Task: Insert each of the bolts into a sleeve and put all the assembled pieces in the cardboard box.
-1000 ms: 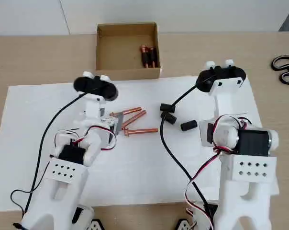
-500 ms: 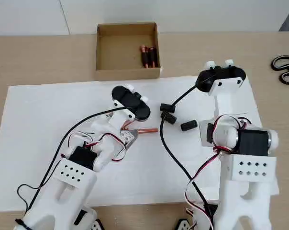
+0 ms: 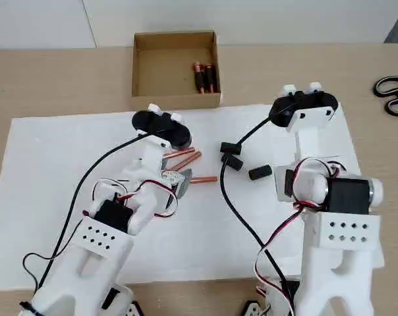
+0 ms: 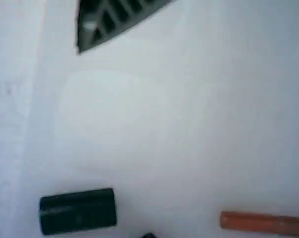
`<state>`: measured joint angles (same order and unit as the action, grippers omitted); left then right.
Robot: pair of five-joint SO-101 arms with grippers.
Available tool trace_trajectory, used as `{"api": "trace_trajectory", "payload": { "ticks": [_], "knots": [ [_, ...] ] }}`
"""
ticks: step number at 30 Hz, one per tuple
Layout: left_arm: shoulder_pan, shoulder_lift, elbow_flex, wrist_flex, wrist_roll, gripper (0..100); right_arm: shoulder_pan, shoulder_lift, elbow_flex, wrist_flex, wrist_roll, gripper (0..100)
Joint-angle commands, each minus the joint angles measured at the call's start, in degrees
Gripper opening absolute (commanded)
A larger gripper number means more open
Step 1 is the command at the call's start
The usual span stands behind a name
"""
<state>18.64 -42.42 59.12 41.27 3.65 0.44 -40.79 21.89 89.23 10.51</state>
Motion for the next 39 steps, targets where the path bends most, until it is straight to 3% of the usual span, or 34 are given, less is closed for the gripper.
{"api": "trace_trajectory", "payload": {
  "ticks": [1,13,20,39],
  "knots": [
    [0.26,-1.58,-1.8,0.18,0.7,18,0.66,-1.1,-0.26,0.31,0.44,19.1],
    [0.26,-1.58,-0.92,0.18,1.14,18,0.57,-1.1,-0.26,1.54,0.44,19.1],
    [0.26,-1.58,-1.1,0.0,5.45,18,0.57,-1.1,-0.26,1.54,0.44,19.1],
    [0.26,-1.58,-1.27,-0.09,5.45,18,0.31,-1.19,-0.26,1.54,0.44,19.1]
  ]
}}
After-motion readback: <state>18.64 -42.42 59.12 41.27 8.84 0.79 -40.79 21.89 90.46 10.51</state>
